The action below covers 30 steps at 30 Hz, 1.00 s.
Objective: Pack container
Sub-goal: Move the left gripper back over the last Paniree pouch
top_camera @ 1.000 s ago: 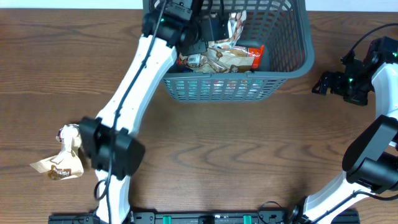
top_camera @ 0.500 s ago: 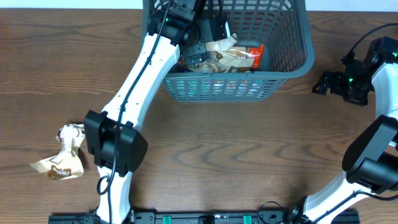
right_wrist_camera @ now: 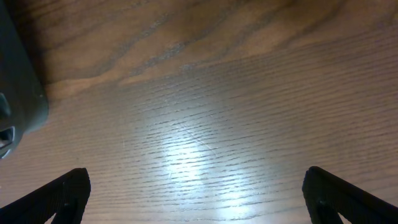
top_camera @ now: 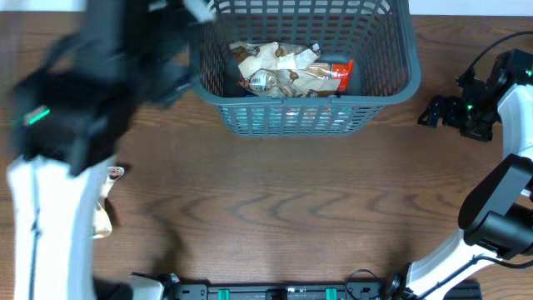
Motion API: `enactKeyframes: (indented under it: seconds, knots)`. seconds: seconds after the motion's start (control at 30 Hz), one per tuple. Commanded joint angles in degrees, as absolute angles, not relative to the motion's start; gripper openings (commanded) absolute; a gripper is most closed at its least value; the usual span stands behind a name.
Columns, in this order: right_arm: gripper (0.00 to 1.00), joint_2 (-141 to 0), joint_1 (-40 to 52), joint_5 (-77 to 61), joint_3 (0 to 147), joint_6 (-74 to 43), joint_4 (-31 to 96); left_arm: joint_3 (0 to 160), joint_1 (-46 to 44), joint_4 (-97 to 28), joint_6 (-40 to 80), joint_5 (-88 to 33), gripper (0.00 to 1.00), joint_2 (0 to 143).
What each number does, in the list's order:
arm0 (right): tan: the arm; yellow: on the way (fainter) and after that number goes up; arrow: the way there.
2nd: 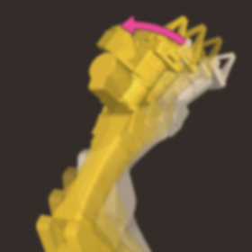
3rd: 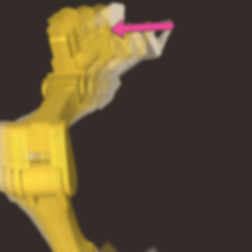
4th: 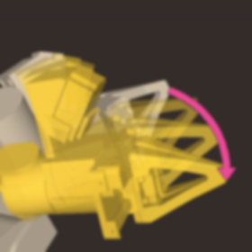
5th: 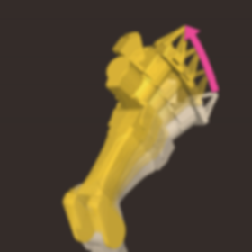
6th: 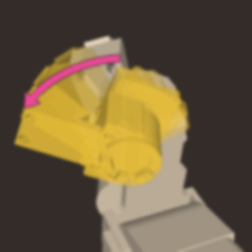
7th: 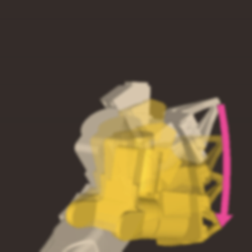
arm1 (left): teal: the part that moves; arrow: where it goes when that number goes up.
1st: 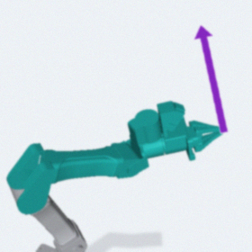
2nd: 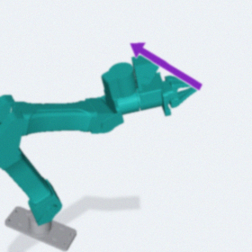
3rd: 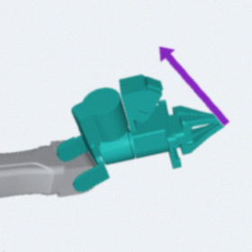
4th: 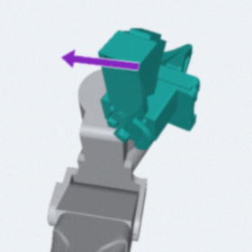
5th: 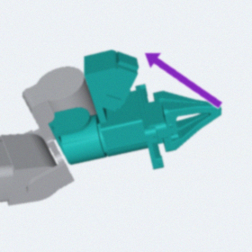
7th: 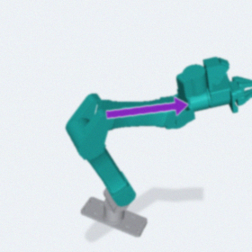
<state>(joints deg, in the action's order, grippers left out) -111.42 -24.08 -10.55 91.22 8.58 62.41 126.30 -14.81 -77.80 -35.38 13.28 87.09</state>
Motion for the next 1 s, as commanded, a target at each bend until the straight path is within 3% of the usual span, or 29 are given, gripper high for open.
enactKeyframes:
  seconds: [0.0, 0.23, 0.47, 0.7, 0.97]
  knots:
    - [0.99, -111.4, -23.6, -11.0, 91.1, 9.5, 62.6, 125.7, -8.9, -87.2, -24.5, 13.9, 0.99, 84.9]
    - [0.99, -111.4, -23.1, -11.0, 91.1, 9.5, 62.8, 121.2, -4.6, -96.1, -15.5, 12.7, 0.99, 76.0]
    - [0.99, -111.4, -22.9, -10.9, 91.1, 9.5, 62.2, 107.7, -0.4, -96.6, -11.7, 12.7, 0.99, 67.4]
    - [0.99, -111.4, -23.0, -10.9, 91.1, 9.6, 62.1, 83.5, 4.7, -85.2, -11.3, 12.7, 0.99, 62.9]
    - [0.99, -111.4, -23.0, -10.9, 91.1, 9.9, 62.0, 64.8, 8.7, -70.0, -14.8, 12.6, 0.99, 68.1]
